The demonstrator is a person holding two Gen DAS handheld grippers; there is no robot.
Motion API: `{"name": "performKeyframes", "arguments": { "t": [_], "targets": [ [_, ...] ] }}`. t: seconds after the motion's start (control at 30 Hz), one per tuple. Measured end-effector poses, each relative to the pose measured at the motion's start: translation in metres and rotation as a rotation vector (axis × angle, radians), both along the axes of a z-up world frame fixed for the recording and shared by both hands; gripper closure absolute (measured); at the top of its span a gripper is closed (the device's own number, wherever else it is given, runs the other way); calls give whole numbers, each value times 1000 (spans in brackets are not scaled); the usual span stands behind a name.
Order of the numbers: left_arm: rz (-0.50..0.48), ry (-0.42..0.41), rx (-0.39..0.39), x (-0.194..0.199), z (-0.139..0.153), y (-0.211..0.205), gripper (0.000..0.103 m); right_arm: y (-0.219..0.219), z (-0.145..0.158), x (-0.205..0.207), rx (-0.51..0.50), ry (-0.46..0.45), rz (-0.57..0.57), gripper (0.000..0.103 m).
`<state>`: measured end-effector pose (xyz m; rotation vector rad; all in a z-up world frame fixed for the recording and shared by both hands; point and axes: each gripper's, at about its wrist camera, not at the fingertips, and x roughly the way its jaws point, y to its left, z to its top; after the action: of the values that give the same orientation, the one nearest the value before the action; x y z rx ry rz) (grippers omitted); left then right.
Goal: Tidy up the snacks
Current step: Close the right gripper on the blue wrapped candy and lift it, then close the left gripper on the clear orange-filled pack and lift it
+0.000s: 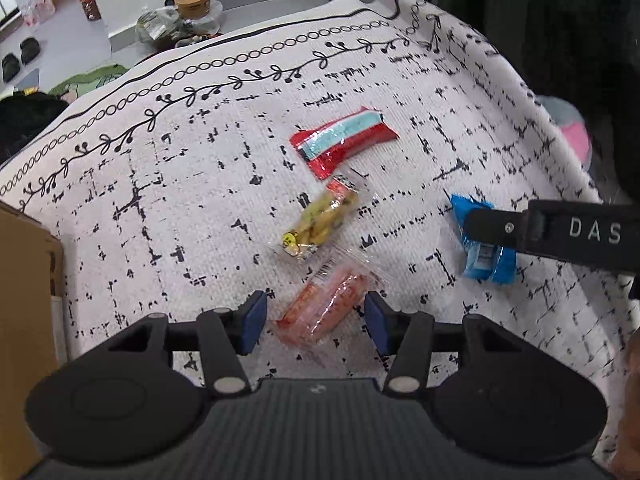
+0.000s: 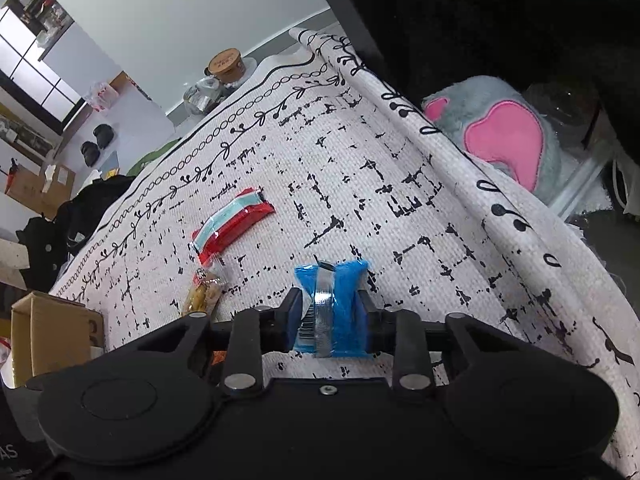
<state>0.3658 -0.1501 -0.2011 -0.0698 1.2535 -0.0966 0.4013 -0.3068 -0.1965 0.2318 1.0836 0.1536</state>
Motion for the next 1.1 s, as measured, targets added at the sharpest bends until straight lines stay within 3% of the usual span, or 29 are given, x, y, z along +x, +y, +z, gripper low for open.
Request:
{"name": "performKeyframes", "arguments": {
  "t": [0.1,0.2,0.27,0.33,0.67,1.1],
  "targets": [
    [5,-1,7,-1,-2,-1,51,1,0,-1,-3,0,12,77],
    [14,-6,33,-2,-1,-1,58,0,1,-3,2,-2,15,78],
    [20,0,35,-2,1,0,76,0,2,-5,4,-3,14,78],
    [27,14,23,-2,2,3,82,-1,4,-6,9,-5,13,79],
    [84,39,-8,-17,13,19,85,-3,9,-21,32,-17,3,80],
    [130,-42,-26,-38,62,45,85,-8,33,-59,90,-108,-80,80]
  ]
}}
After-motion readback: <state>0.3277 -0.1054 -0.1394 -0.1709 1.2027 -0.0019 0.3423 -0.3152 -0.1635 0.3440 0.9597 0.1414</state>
